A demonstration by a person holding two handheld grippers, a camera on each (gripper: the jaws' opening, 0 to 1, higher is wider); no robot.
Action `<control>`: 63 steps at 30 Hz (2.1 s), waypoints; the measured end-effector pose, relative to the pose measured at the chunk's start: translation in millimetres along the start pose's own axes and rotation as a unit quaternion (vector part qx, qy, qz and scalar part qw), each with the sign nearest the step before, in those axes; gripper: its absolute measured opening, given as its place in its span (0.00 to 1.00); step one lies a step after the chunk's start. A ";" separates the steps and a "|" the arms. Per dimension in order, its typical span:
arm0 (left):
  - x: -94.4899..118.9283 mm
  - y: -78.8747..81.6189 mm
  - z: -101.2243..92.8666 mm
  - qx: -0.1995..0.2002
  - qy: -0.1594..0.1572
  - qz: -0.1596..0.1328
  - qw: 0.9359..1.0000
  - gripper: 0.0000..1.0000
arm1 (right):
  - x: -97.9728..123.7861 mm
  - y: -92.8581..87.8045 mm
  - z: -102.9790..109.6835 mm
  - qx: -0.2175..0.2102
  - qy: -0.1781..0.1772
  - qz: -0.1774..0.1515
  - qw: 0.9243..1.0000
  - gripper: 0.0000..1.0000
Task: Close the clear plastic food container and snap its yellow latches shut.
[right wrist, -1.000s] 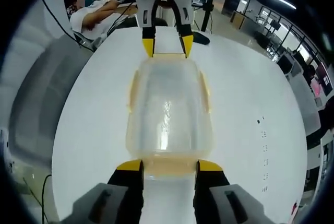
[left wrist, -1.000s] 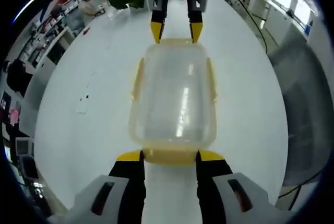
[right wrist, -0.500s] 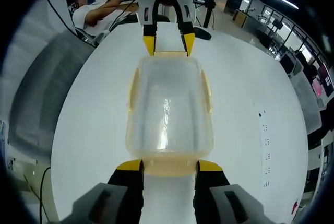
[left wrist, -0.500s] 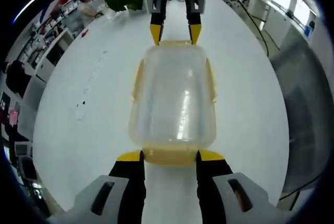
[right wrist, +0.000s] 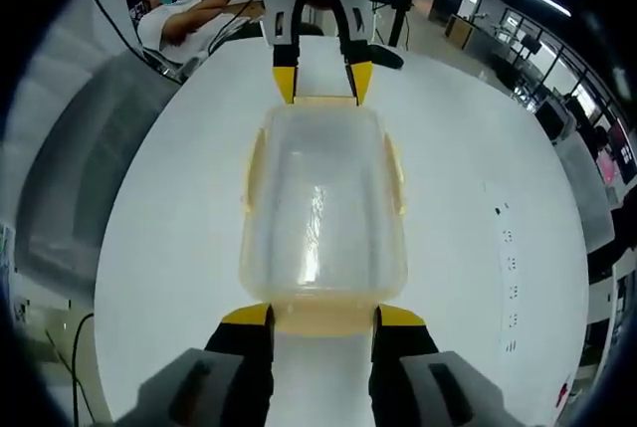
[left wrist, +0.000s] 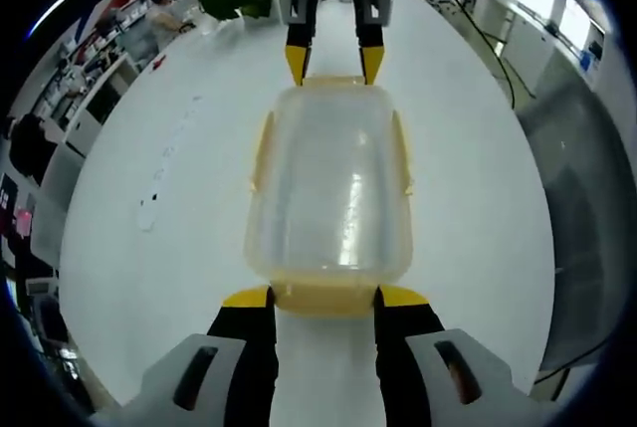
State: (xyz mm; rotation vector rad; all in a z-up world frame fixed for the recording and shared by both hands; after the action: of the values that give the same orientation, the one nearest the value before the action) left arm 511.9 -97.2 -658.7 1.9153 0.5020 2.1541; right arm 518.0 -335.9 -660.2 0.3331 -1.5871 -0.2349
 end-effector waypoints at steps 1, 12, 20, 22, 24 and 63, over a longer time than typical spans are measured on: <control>-0.6 -0.2 -0.7 0.005 -0.004 -0.001 1.000 0.36 | -1.0 -0.4 -0.9 -0.001 0.001 0.001 1.000 0.35; -3.8 1.5 -1.2 0.003 -0.012 -0.009 1.000 0.36 | -1.2 -4.3 0.0 -0.008 0.007 -0.001 1.000 0.36; -4.1 0.6 -1.5 -0.011 -0.013 -0.014 1.000 0.37 | -0.4 -5.2 0.7 -0.006 0.006 -0.004 1.000 0.37; -4.4 -0.6 -3.5 -0.029 -0.013 -0.010 0.999 0.39 | 0.2 -5.6 0.3 -0.010 0.005 -0.008 1.000 0.38; -3.8 -0.8 -6.3 -0.032 -0.011 -0.011 0.999 0.47 | 3.1 -6.8 0.2 -0.019 0.003 -0.011 1.000 0.41; 21.2 26.0 -6.2 0.184 0.066 -0.048 0.980 0.44 | 12.2 15.8 4.3 -0.188 -0.037 -0.038 0.981 0.41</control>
State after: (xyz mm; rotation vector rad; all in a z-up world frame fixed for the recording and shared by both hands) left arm 504.6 -113.7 -629.7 1.8758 1.0621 2.2580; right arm 512.4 -325.7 -643.5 0.0904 -1.5657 -0.6023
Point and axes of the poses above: the point that each gripper's makers call its tool centre point, and the gripper's own axes: x roughly backward along the fingers, z roughly to its left, y roughly out of its top, the point moved 9 cm from there along x, roughly backward along the fingers, and after that the axes turned 3 degrees about z, right-handed, at the moved point
